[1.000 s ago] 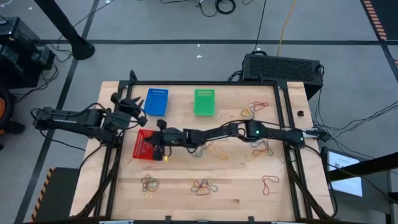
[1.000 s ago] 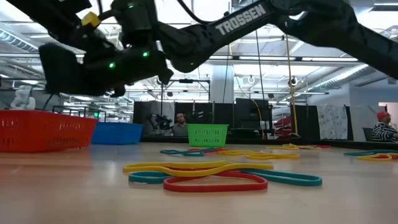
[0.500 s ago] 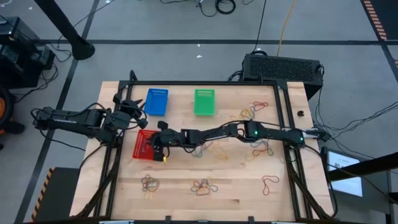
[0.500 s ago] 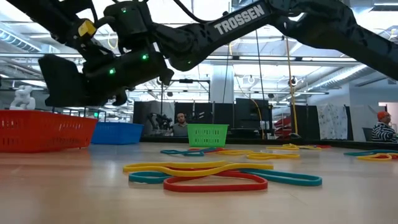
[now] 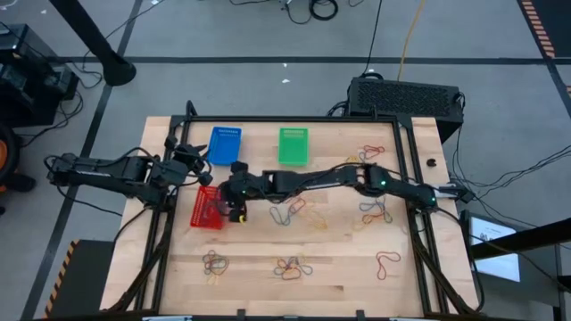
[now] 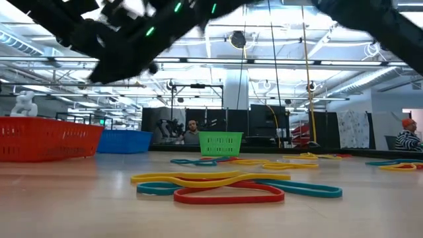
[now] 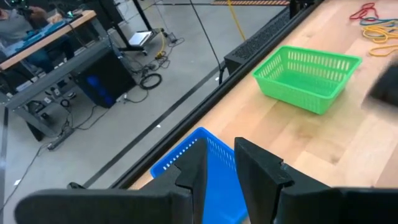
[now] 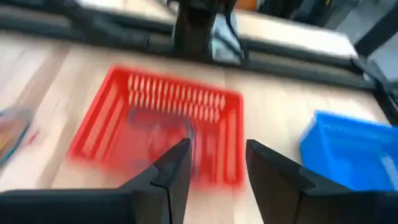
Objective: Sort rubber bands into baskets
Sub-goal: Put the blue rubber band into the red basket
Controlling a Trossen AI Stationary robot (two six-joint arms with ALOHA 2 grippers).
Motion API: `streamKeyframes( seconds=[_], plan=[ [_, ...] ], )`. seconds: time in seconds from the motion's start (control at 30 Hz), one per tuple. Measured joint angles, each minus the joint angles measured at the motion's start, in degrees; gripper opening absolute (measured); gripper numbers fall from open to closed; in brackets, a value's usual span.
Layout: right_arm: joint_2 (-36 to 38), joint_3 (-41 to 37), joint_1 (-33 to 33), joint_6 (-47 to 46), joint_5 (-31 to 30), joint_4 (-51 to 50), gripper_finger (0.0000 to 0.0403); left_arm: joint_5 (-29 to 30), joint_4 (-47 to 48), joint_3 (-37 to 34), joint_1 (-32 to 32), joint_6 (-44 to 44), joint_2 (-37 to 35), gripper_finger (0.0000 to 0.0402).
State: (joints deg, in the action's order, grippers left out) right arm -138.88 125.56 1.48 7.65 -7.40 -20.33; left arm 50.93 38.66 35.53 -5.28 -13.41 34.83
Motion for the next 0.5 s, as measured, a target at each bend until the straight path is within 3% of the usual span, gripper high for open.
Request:
streamKeyframes(
  seconds=[0.1,0.3,0.4,0.5],
  plan=[
    [6.41,0.06,0.09,-0.05,-0.19,-18.93,0.0139,-1.33,0.03,0.00,0.00,-0.89,0.00,0.0090],
    [16.79,0.06,1.14,-8.81,-0.35,-55.44,0.0129,-2.86,-0.17,0.00,0.00,-1.15,0.02,0.0090],
    [21.16,-0.47,1.99,-12.45,-1.98,-66.69,0.0125,-2.86,-1.08,0.00,0.00,-0.85,0.02,0.0090],
    [26.67,-3.96,2.68,-15.55,-7.22,-69.64,0.0120,-3.31,-2.17,0.00,0.00,-2.32,0.35,0.0090]
  ],
)
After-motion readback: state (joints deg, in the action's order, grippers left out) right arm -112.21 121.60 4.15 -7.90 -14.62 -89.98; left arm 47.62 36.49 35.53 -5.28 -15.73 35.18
